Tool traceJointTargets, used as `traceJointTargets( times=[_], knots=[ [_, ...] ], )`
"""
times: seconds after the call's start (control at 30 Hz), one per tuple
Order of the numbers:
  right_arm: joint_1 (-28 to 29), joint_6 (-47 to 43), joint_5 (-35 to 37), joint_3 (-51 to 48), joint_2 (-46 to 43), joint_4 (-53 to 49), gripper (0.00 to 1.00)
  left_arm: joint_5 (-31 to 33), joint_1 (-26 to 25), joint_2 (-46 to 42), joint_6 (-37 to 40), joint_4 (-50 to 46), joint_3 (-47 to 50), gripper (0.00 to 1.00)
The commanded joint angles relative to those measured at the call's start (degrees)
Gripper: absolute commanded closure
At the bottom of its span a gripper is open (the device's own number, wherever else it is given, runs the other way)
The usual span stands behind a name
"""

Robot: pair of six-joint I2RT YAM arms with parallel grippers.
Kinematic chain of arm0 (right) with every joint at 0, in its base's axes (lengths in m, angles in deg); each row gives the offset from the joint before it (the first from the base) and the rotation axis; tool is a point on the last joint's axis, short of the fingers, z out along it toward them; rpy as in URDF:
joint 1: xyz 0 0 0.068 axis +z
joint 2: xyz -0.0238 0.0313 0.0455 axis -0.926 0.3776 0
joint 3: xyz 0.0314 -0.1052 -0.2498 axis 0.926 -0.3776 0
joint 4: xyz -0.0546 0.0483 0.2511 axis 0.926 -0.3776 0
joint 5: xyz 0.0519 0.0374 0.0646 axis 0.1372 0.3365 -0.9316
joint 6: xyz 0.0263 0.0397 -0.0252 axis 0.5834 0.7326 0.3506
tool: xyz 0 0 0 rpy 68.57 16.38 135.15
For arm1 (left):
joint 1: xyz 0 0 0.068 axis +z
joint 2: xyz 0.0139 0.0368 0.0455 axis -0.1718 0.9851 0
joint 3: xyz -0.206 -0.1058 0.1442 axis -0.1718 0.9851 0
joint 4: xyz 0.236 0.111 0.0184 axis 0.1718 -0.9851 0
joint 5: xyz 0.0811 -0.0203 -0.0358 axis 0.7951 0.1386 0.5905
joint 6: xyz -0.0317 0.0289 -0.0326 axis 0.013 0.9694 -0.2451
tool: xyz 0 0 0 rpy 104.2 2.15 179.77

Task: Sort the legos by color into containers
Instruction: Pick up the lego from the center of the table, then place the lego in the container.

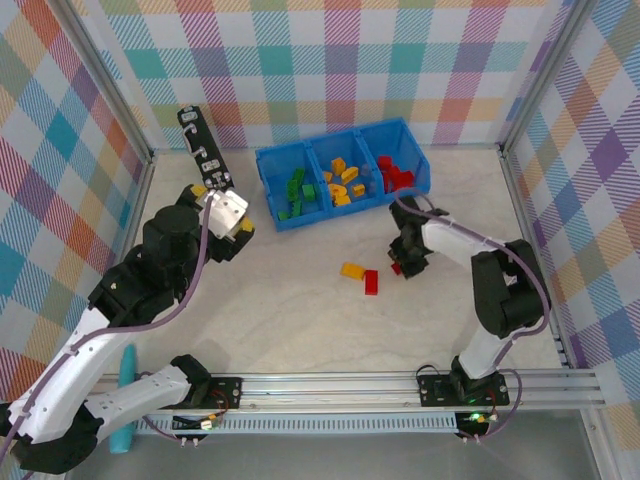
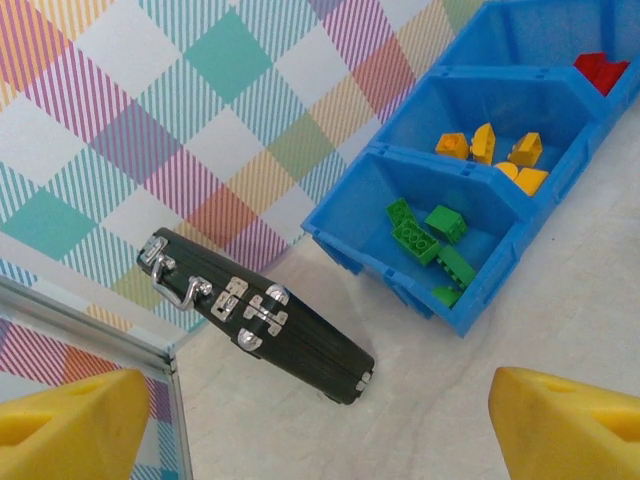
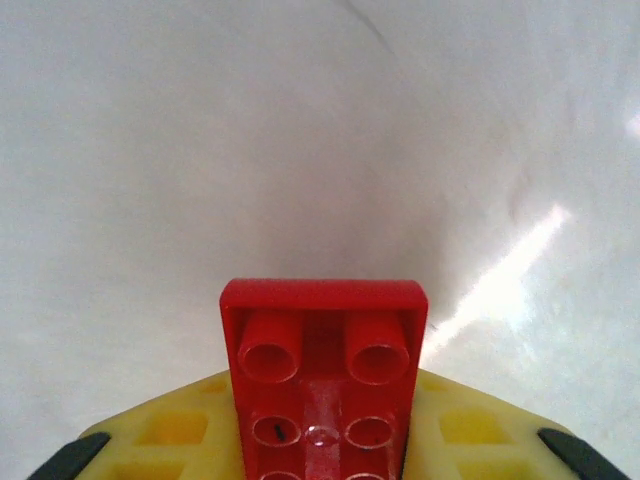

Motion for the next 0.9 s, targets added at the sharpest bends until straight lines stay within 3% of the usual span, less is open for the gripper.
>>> traceJointTargets(
  times=[0.0,0.2,0.37,0.7,0.87],
  knots=[
    [-2.23,-16.46,8.19,8.03,-5.02,-1.65,0.67,-0.44,1.94,0.57,-1.34,-1.33,-3.23,0.13],
    [-6.13,-38.5,10.2,20.91,-1.2,8.52,0.67,-6.98,6.36,2.98,-5.71,-3.64,-6.17,0.13],
    [-7.23,-51.1,9.28,33.69,9.31,13.65,0.67,-10.35,8.32,6.15,-8.03,-5.38,-9.65,0.14],
    [-8.43,-57.24,3.93,63.25,35.48,7.04,0.65,-11.1,9.26,10.33,-10.38,-9.51,-15.95,0.14],
    [-8.52,-56.95,2.53,76.46,45.06,0.15,0.58,-10.76,9.34,10.78,-10.96,-10.84,-17.27,0.14]
  ],
)
